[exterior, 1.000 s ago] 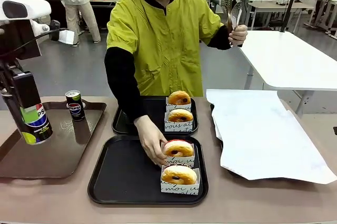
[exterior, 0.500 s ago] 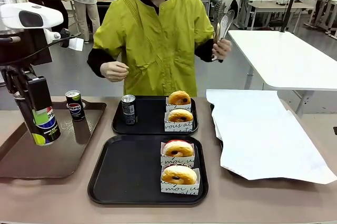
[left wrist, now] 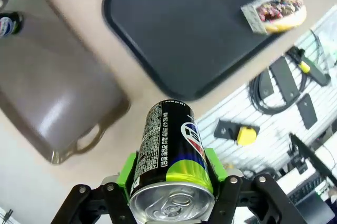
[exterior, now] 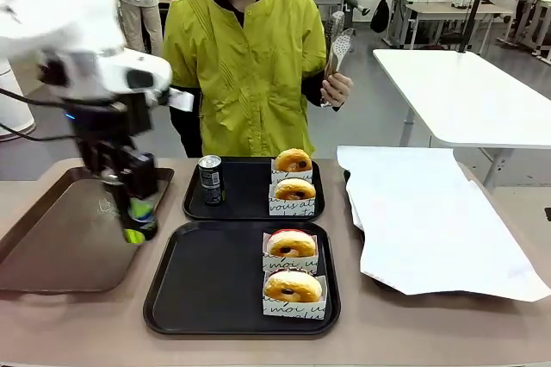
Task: Set up donuts and drinks on trays.
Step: Pick up one Pepsi coke from the Handle tray and place it on the Flat Tray without a Pepsi coke.
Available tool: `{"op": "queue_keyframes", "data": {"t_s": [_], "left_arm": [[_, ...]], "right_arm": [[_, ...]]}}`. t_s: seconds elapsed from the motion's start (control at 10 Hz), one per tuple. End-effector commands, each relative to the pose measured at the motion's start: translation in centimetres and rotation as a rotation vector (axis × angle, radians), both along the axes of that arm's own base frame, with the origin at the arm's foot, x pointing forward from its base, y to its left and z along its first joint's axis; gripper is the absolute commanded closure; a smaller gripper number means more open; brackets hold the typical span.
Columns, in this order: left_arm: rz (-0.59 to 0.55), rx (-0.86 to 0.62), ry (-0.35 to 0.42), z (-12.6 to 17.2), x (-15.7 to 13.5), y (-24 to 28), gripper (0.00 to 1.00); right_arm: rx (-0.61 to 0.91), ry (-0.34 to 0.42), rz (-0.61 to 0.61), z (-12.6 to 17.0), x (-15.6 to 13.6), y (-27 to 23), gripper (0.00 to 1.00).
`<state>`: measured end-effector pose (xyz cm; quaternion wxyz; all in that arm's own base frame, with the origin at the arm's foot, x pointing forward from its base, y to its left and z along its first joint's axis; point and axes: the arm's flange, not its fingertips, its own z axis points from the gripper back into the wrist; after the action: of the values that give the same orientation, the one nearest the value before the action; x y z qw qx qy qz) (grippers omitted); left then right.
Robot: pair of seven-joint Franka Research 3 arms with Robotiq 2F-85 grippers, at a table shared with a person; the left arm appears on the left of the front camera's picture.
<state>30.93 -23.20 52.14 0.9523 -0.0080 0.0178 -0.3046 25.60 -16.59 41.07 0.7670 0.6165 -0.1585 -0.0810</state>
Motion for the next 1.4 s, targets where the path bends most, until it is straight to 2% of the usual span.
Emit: {"op": "queue_keyframes", "data": {"t_s": [0.0,0.3,0.5,0.7,0.9,1.2,1.3], "left_arm": [[0.057,-0.011,-0.026,-3.1,1.6,-3.0,0.4],[0.075,0.04,-0.023,-8.1,3.4,-5.5,0.4],[0.06,0.039,-0.037,-10.4,4.5,-6.5,0.4],[0.051,0.068,-0.054,-12.5,5.0,-6.9,0.4],[0.067,0.069,-0.022,-14.5,5.3,-6.9,0.4],[0.067,0.075,-0.047,-16.7,5.4,-6.8,0.4],[0.059,0.072,-0.039,-16.6,5.4,-6.9,0.0]], "right_arm": [[0.01,-0.016,-0.004,0.0,0.2,0.1,0.0],[0.01,-0.016,-0.004,0.0,0.2,0.1,0.0],[0.01,-0.016,-0.004,0.0,0.2,0.1,0.0],[0.01,-0.016,-0.004,0.0,0.2,0.1,0.0],[0.01,-0.016,-0.004,0.0,0.2,0.1,0.0],[0.01,-0.016,-0.004,0.0,0.2,0.1,0.0],[0.01,-0.016,-0.004,0.0,0.2,0.1,0.0]]}}
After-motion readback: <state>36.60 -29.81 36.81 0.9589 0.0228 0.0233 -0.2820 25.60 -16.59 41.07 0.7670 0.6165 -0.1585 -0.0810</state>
